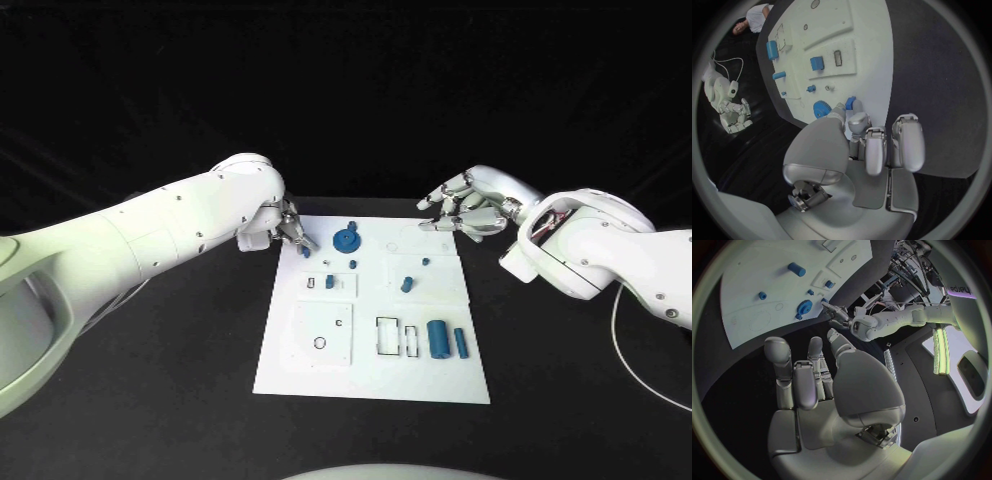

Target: Assemble the parts on the task board

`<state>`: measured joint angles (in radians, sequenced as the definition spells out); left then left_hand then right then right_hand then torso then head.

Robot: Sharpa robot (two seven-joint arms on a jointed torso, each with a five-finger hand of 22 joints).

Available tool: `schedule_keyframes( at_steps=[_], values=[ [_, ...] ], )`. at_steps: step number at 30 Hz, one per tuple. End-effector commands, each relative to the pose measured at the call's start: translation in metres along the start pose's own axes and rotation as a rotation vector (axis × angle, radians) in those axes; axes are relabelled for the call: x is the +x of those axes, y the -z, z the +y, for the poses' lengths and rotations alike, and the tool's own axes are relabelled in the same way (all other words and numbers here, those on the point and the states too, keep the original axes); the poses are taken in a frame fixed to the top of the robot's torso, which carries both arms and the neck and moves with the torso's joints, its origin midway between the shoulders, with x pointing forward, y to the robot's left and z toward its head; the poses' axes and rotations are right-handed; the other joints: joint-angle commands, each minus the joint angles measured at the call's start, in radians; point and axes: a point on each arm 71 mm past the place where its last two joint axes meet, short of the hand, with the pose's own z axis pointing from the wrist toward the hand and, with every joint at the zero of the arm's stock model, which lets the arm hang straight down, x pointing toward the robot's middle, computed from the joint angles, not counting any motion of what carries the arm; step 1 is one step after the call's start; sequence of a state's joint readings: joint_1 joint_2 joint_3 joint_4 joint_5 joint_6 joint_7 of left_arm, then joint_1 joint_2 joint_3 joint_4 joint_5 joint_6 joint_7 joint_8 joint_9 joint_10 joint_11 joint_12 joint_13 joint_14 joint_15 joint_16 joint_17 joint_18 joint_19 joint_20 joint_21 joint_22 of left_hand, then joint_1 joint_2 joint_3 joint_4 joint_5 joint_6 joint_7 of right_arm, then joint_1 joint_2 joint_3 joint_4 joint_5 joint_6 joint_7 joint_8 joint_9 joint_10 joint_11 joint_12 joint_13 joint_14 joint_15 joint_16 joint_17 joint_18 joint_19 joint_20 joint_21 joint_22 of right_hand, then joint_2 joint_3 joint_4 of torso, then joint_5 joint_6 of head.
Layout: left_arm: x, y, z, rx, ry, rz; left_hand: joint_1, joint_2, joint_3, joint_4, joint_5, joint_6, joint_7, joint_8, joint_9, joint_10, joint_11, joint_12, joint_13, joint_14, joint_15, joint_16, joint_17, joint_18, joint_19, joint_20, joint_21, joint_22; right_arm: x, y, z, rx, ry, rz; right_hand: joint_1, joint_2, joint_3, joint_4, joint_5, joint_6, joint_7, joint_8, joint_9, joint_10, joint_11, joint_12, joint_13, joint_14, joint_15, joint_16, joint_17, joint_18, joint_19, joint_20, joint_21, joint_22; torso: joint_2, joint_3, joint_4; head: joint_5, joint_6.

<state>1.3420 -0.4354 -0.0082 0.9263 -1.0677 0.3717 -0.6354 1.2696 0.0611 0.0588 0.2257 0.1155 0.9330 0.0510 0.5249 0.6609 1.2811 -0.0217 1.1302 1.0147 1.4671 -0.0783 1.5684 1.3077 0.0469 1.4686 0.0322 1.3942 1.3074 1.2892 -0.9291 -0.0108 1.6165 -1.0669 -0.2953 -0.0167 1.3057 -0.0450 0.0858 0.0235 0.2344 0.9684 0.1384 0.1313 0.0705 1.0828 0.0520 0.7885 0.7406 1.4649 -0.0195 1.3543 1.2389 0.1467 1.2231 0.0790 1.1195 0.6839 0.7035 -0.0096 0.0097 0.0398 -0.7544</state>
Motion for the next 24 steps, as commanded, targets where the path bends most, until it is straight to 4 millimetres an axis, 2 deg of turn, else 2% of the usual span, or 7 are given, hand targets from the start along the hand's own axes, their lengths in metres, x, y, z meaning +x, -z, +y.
schedule_keyframes(
  at_steps=[1,2,6,7,10,16,24],
  values=[
    [0.002,0.0,-0.001,0.0,-0.021,0.022,0.017,0.001,0.012,-0.004,-0.001,0.005,-0.007,0.004,0.0,0.003,-0.004,0.007,0.001,0.104,-0.007,0.002,0.263,0.003,0.027,-0.008,0.006,0.054,0.0,0.0,0.001,-0.01,0.002,0.002,0.001,0.008,0.0,0.003,0.003,-0.002,0.004,0.0,-0.001,-0.007,0.002,-0.005,-0.001,0.031,-0.004,-0.005,-0.001,0.008,-0.008,0.001,-0.007,-0.001,0.0,-0.0005,0.0006,-0.001,-0.001],
    [0.002,0.0,-0.001,0.0,-0.021,0.022,0.025,0.004,0.018,-0.009,-0.001,0.004,-0.008,0.005,0.0,0.003,-0.005,0.007,0.001,0.104,-0.008,0.002,0.263,0.003,0.027,-0.008,0.006,0.054,0.0,0.0,0.001,-0.01,0.002,0.002,0.001,0.008,0.0,0.003,0.003,-0.002,0.004,0.0,-0.001,-0.007,0.002,-0.005,-0.001,0.031,-0.004,-0.005,-0.001,0.008,-0.008,0.001,-0.007,-0.001,-0.001,-0.0005,0.0007,-0.001,-0.001],
    [0.002,0.001,-0.001,0.01,-0.014,0.016,0.139,0.022,0.144,-0.094,0.008,-0.016,-0.009,0.0,-0.005,-0.003,-0.011,-0.005,-0.006,0.104,-0.014,0.002,0.263,0.003,0.027,-0.017,0.006,0.056,0.0,0.0,0.001,-0.01,0.001,0.001,0.0,0.008,0.0,0.004,0.004,-0.001,0.004,0.001,-0.001,-0.006,0.002,-0.005,-0.001,0.03,-0.004,-0.006,-0.002,0.008,-0.007,0.001,-0.006,-0.001,0.0,-0.0006,0.0013,-0.002,-0.002],
    [0.002,0.001,0.0,0.015,-0.009,0.014,0.131,0.006,0.206,-0.103,0.006,-0.017,-0.001,0.005,-0.005,-0.001,-0.001,-0.01,-0.01,0.104,-0.01,0.002,0.263,0.003,0.027,-0.017,0.005,0.057,0.0,0.0,0.001,-0.009,0.001,0.001,0.0,0.009,0.0,0.004,0.004,-0.001,0.004,0.001,-0.001,-0.006,0.002,-0.005,-0.001,0.03,-0.004,-0.006,-0.002,0.008,-0.007,0.001,-0.006,0.0,0.0,-0.0006,0.0014,-0.002,-0.003],
    [0.002,0.002,0.0,0.032,0.015,0.002,0.094,-0.037,0.31,-0.115,0.005,-0.019,-0.001,0.017,-0.001,0.008,-0.006,-0.008,-0.01,0.104,-0.005,0.002,0.263,0.003,0.028,-0.012,0.006,0.06,0.0,0.001,0.001,-0.009,0.001,0.001,0.0,0.009,0.0,0.004,0.004,-0.001,0.004,0.001,-0.001,-0.006,0.002,-0.005,-0.001,0.03,-0.004,-0.006,-0.002,0.008,-0.007,0.001,-0.006,0.0,-0.001,-0.0004,0.0009,-0.002,-0.004],
    [0.002,0.01,0.003,0.073,0.079,-0.027,0.029,-0.083,0.446,-0.135,0.002,-0.02,-0.003,0.044,0.01,0.025,-0.008,0.007,0.003,0.104,-0.007,0.002,0.263,0.001,0.031,-0.011,0.01,0.068,-0.001,0.002,-0.001,-0.005,0.0,-0.001,-0.001,0.009,0.0,0.005,0.004,-0.001,0.004,0.001,-0.001,-0.006,0.002,-0.005,-0.002,0.03,-0.004,-0.007,-0.003,0.008,-0.007,0.001,-0.007,-0.002,-0.002,-0.0002,0.0034,-0.002,-0.008],
    [0.008,0.029,0.007,0.132,0.128,-0.065,-0.01,-0.102,0.499,-0.145,0.0,-0.019,-0.008,0.064,0.019,0.039,-0.008,0.025,0.02,0.104,-0.01,0.002,0.263,0.0,0.034,-0.012,0.015,0.077,-0.002,0.003,-0.002,0.0,-0.004,0.0,-0.002,0.009,-0.001,0.006,0.004,-0.001,0.004,0.001,-0.001,-0.006,0.002,-0.005,-0.002,0.03,-0.004,-0.007,-0.003,0.008,-0.008,0.001,-0.008,-0.002,-0.007,0.0007,0.0098,-0.003,-0.014]
  ],
)
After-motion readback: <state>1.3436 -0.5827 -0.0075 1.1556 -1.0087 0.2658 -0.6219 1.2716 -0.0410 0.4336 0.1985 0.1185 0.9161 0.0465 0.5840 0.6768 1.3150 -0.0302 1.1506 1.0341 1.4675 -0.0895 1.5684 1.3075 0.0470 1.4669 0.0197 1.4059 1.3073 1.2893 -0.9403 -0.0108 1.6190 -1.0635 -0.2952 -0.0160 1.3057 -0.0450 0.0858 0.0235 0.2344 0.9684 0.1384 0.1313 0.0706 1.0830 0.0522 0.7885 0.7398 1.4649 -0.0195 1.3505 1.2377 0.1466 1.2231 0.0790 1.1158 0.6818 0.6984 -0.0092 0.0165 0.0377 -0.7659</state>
